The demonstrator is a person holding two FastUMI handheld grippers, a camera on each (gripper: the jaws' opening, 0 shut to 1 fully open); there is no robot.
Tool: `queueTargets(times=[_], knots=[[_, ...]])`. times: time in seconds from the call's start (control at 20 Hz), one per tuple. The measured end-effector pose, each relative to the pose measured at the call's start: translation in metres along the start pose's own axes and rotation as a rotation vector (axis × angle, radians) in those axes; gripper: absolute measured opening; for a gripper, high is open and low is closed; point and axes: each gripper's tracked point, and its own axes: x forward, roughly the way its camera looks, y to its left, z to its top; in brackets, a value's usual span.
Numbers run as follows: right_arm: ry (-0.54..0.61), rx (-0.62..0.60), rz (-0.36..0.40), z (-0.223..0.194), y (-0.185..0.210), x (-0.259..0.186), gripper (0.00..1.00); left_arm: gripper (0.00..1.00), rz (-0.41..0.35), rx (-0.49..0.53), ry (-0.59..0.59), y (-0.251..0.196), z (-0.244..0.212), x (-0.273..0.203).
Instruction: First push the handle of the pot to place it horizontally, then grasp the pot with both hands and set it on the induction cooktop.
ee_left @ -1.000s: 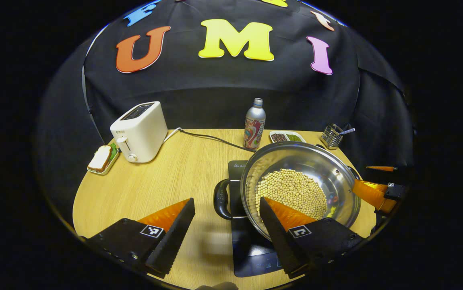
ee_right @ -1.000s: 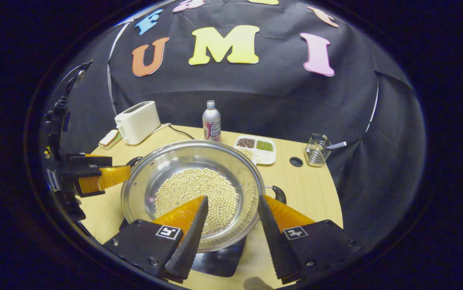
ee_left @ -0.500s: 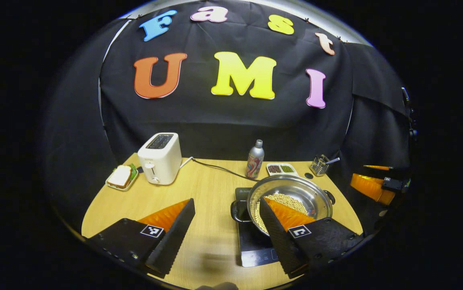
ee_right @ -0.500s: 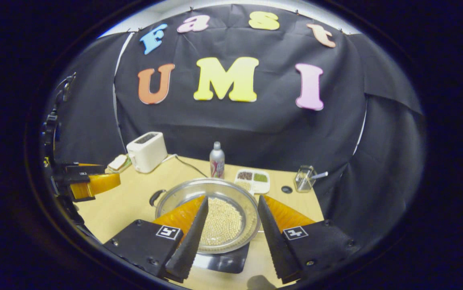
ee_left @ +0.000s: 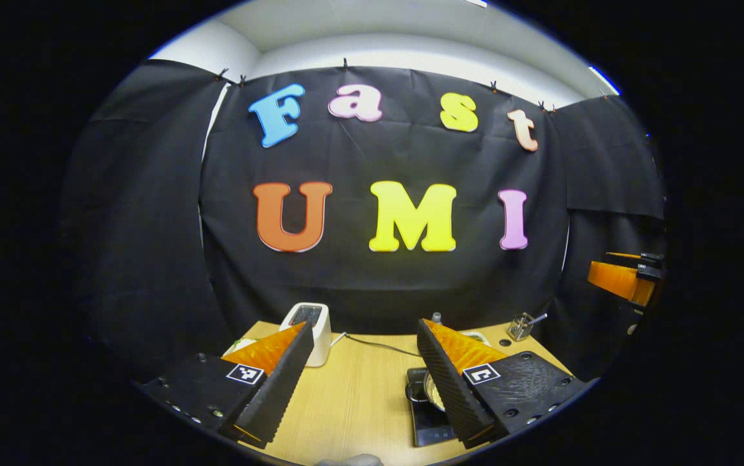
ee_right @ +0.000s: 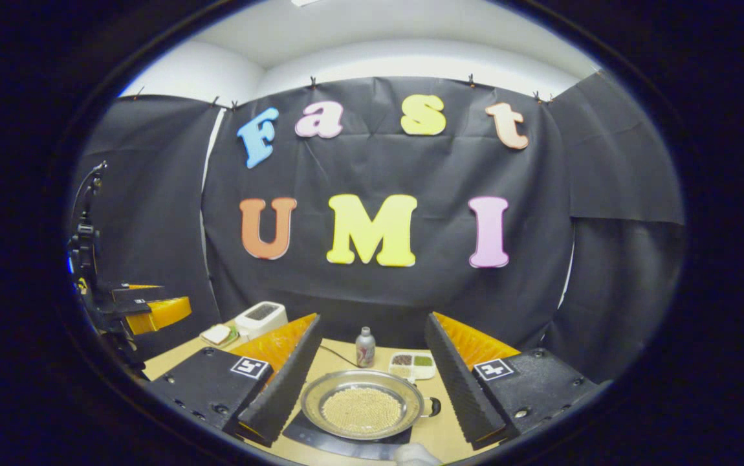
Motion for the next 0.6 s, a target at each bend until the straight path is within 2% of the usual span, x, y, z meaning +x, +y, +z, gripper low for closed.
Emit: queueTargets(times=[0.25,0.4,0.6], knots=[[-0.106,0.035,-0.040,0.040,-0.009,-0.029,1.00,0.95,0.033,0.004,-0.073,0.019,0.035,-0.034],[-0.132,0.039,-0.085,0.044,-0.022,-0.046,1.00,0.95,0.063,0.006,-0.062,0.030,0.033,-0.045],[-0.141,0.058,-0.146,0.038,-0.042,-0.064,1.00,0.95,0.067,0.022,-0.068,0.031,0.035,-0.048]])
